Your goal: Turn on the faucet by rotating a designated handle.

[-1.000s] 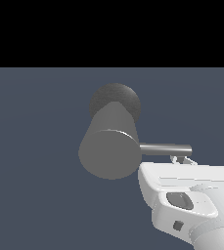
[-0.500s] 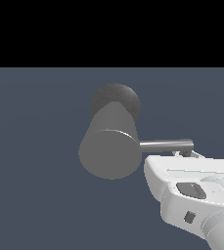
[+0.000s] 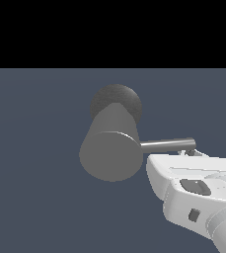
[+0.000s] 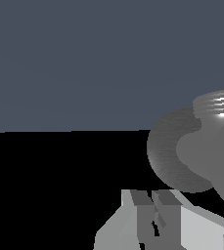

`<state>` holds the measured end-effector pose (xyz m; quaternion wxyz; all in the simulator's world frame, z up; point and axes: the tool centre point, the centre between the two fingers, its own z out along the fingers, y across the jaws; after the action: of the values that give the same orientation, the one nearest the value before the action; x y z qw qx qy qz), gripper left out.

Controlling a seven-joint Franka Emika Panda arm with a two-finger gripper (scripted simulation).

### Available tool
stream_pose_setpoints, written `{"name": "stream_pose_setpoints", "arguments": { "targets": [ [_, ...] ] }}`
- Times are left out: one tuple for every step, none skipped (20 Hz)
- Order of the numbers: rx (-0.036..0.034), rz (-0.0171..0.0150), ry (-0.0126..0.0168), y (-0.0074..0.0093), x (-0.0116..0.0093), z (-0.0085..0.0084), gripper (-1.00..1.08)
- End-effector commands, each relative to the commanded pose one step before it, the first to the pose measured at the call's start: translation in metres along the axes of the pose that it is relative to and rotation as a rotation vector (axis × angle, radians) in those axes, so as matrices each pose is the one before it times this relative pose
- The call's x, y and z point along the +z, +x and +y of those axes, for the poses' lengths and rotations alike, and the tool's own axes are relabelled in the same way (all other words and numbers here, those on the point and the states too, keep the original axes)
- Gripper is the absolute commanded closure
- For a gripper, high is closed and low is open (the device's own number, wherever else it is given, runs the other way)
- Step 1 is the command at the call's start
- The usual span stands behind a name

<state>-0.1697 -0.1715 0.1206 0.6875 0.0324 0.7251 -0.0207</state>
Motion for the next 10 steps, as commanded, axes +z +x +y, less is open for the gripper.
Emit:
{"name": "stream_pose_setpoints", "arguments": {
  "targets": [
    [0.00067,-0.02948,-0.01067,-0.02194,-0.00028,0.01077,1.08],
    [0.00000,-0.00133,-0.00036,-0.00342,-0.00001,0.00105,1.08],
    [0.00000,-0.00133,-0.00036,-0.00341,-0.00001,0.00105,1.08],
    [0.00000,-0.00149,-0.00040,-0.00347,-0.00003,0.00106,1.08],
    [0.00000,-0.00134,-0.00035,-0.00340,-0.00001,0.00104,1.08],
    [0.00000,-0.00149,-0.00039,-0.00345,-0.00003,0.00105,1.08],
    [0.00000,-0.00134,-0.00035,-0.00338,-0.00001,0.00103,1.08],
    [0.00000,-0.00134,-0.00034,-0.00337,-0.00001,0.00103,1.08],
    [0.00001,-0.00150,-0.00038,-0.00342,-0.00003,0.00104,1.08],
    [0.00001,-0.00134,-0.00034,-0.00335,-0.00001,0.00101,1.08]
  ]
}}
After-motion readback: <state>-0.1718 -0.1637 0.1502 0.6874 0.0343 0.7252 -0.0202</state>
